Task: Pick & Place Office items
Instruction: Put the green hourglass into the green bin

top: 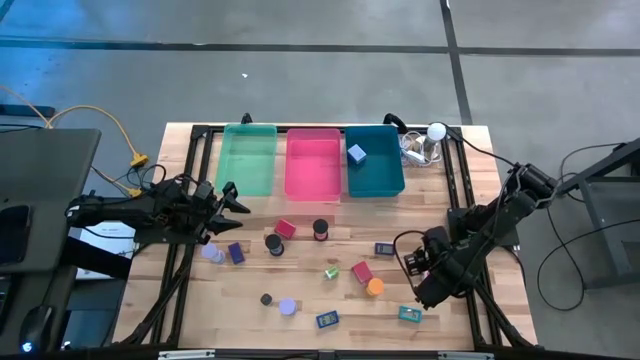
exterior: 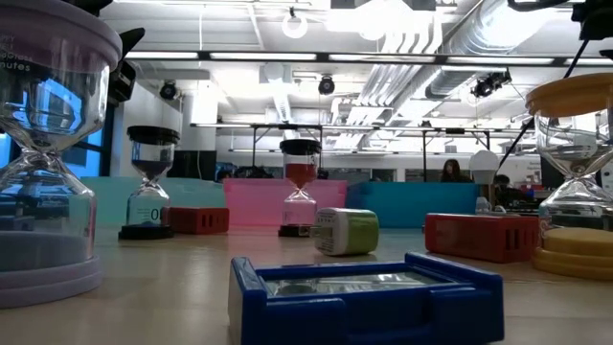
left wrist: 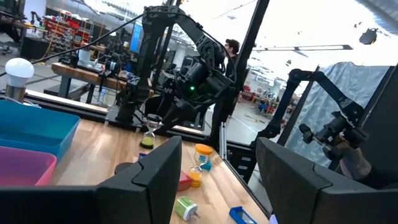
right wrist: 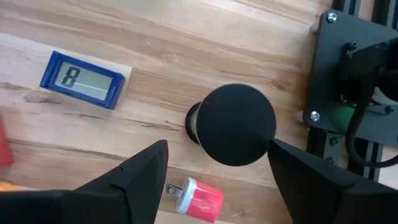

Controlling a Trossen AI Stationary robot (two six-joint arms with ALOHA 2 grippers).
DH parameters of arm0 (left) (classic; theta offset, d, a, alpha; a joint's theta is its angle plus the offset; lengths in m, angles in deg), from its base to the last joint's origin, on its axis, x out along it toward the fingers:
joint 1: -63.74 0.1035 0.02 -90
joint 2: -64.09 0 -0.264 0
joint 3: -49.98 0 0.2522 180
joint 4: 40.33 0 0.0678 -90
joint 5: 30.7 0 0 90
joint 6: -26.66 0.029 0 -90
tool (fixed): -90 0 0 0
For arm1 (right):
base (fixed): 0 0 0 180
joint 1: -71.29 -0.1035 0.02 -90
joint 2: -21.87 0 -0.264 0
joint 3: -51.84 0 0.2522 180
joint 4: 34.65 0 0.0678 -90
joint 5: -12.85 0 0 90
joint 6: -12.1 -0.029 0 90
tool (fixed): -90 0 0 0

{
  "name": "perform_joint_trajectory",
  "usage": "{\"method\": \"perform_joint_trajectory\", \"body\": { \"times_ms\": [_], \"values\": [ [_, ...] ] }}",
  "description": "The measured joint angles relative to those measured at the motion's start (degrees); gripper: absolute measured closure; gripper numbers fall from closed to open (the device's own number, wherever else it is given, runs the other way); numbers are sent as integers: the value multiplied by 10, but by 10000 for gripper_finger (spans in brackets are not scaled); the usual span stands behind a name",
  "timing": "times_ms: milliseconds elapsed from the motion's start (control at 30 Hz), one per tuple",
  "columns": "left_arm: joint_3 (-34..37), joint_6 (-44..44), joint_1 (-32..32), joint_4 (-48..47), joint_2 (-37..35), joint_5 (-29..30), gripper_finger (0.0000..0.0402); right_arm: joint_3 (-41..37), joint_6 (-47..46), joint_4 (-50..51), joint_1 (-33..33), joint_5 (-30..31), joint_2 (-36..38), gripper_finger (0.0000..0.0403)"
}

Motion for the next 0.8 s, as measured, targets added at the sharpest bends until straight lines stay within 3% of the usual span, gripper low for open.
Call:
{"method": "perform_joint_trajectory", "body": {
  "times_ms": [467,800],
  "values": [
    [0,1,0,0,0,1,199,-11,-30,1,0,-30,-27,137],
    [0,1,0,0,0,1,199,-20,-28,-3,4,20,-55,137]
  ]
}}
